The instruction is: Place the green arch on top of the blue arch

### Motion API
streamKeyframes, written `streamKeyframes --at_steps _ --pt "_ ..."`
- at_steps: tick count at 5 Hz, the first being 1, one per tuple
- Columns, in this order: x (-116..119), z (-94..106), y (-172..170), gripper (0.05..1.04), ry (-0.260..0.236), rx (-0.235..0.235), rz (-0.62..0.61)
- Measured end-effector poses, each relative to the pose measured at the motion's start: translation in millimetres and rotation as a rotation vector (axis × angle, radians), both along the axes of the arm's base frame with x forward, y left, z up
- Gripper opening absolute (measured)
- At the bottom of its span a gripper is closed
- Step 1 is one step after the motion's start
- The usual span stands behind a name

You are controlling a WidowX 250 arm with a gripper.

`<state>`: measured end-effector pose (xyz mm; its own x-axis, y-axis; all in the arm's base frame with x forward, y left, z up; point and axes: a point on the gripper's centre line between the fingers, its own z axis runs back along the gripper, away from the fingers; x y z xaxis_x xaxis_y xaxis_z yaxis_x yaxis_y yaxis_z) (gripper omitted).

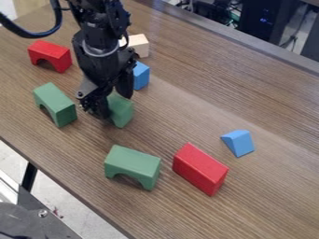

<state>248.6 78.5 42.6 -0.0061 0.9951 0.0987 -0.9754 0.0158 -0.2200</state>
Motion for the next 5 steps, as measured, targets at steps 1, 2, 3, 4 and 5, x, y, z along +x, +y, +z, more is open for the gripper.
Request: streamKeyframes --at_steps 1,2,3,4,5 --pt "-0.8 -0.1 0.9 0.550 0.002 -0.005 0.010" --pt "-2.8 0.5 -2.6 0.549 0.023 -0.019 0.009" --pt "2.6 14.6 -4.6 0.549 0.007 -0.029 0.017" --pt "10.4 30.5 -7.7 0.549 -0.012 -0.063 0.036" --pt "20.9 48.5 -12.0 0.549 -0.055 -0.061 0.009"
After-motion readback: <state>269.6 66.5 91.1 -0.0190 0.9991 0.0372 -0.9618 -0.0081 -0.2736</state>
